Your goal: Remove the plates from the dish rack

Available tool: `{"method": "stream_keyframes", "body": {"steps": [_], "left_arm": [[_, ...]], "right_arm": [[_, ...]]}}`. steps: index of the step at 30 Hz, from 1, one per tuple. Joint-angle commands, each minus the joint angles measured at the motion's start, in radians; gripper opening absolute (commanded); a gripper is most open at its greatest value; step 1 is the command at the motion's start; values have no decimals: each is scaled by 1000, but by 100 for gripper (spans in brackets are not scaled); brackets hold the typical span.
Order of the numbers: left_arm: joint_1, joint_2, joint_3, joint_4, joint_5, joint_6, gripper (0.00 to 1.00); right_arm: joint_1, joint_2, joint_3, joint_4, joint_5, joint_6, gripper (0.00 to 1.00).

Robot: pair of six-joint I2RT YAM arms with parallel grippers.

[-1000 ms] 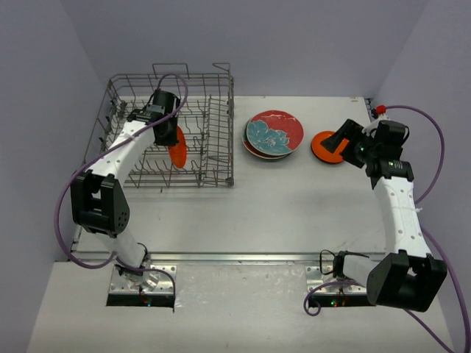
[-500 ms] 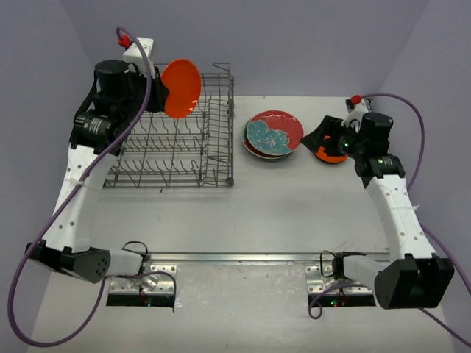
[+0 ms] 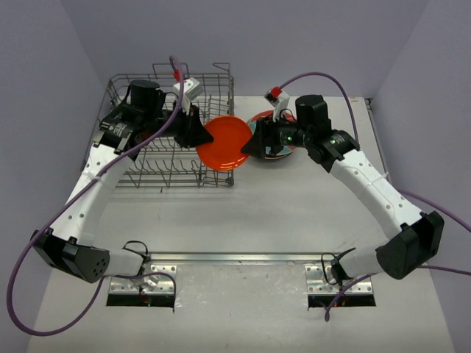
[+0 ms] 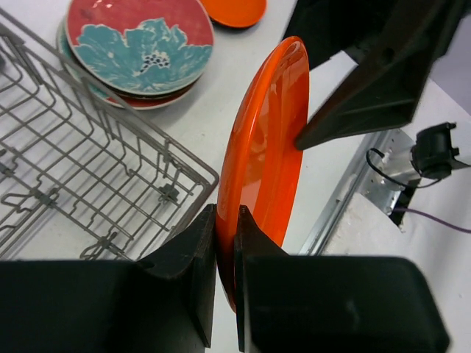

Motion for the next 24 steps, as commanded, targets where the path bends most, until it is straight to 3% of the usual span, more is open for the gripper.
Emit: {"method": "stream_keyframes", "body": {"steps": [1, 2, 3, 5, 7, 8, 10, 11, 12, 13, 14, 19, 24], "left_arm": [[-38, -27, -5, 15, 89, 55, 0], [-44, -27, -9, 14, 91, 56, 0], [-44, -27, -10, 14, 92, 56, 0], [-48, -24, -23, 14, 90, 54, 0], [-50, -21, -26, 14, 64, 46, 2], [-49, -19, -24, 15, 44, 39, 9], [-48, -14, -16, 14, 1, 27, 32], [-48, -12, -14, 15, -19, 17, 65], [-48, -13, -8, 24, -59, -6, 83], [-48, -15, -2, 34, -102, -29, 96], [-47, -19, -1, 45, -131, -41, 100], [-44, -40, -5, 95, -244, -83, 100], [-39, -47, -9, 115, -327, -125, 100]], "right_arm": [[18, 51, 87, 12, 24, -14, 55], [18, 65, 90, 14, 30, -11, 43], [18, 66, 90, 14, 39, -8, 41], [18, 82, 92, 9, 56, -2, 5], [18, 71, 81, 8, 67, 6, 0], [18, 62, 74, 8, 73, 11, 0], [8, 42, 42, 9, 96, 21, 0], [-3, 27, 28, 10, 107, 29, 0], [-37, -2, -2, 14, 122, 52, 0], [-77, -32, -34, 20, 135, 79, 0], [-120, -56, -65, 31, 133, 111, 0], [-505, -149, -245, 77, 44, 330, 0], [-764, -90, -325, 78, 27, 466, 0]]}}
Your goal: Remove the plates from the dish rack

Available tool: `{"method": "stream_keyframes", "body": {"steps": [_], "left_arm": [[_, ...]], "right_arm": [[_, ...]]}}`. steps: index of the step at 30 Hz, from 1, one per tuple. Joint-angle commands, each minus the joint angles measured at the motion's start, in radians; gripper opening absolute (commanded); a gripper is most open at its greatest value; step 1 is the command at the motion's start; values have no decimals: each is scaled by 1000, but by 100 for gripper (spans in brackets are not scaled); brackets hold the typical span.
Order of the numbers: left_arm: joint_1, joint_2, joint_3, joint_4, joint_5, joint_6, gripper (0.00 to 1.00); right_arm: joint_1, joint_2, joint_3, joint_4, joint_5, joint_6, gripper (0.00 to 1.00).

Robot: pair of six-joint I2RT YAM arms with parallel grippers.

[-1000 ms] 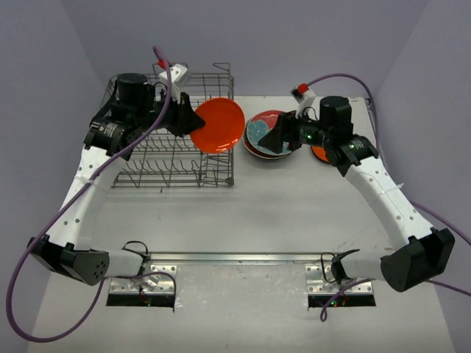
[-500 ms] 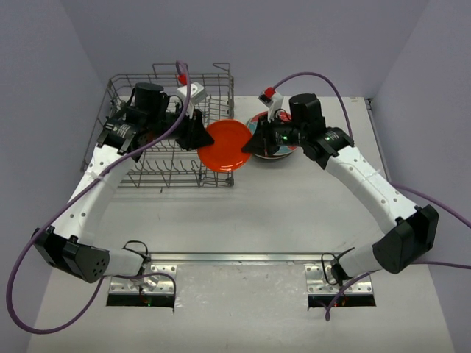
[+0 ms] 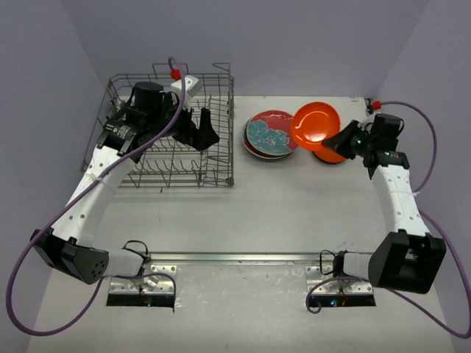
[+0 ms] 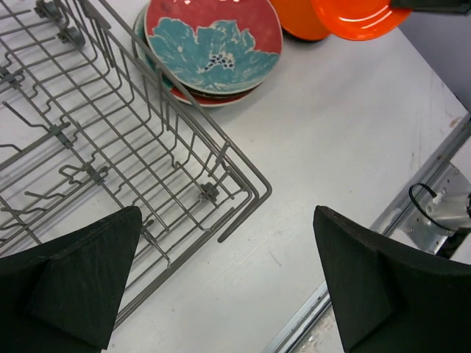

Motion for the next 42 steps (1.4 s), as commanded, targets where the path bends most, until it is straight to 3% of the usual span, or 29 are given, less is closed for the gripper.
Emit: {"method": "stream_keyframes", "body": {"steps": [1, 10, 20, 32, 33, 35, 36, 42], "left_arm": [[-1, -39, 19, 78, -108, -68, 100], [0, -31, -4, 81, -119, -79, 100], [0, -18, -21, 73, -129, -72, 100], [1, -21, -22, 56, -156, -70, 100], [0, -22, -23, 56, -159, -72, 100], [0, -22, -23, 55, -166, -74, 100], [0, -25, -24, 53, -170, -74, 100], [2, -40, -4, 27, -175, -58, 100]], "right_arm": [[-180, 50, -40, 45, -30, 180, 0], [-295, 420, 51, 117, -71, 381, 0], [-295, 612, 137, 238, -32, 457, 0], [-289, 710, 200, 205, -107, 461, 2], [-287, 713, 214, 192, -105, 447, 5], [-284, 724, 228, 157, -112, 433, 26], [-284, 722, 230, 148, -119, 428, 41], [-280, 576, 145, 151, -178, 453, 65]]}}
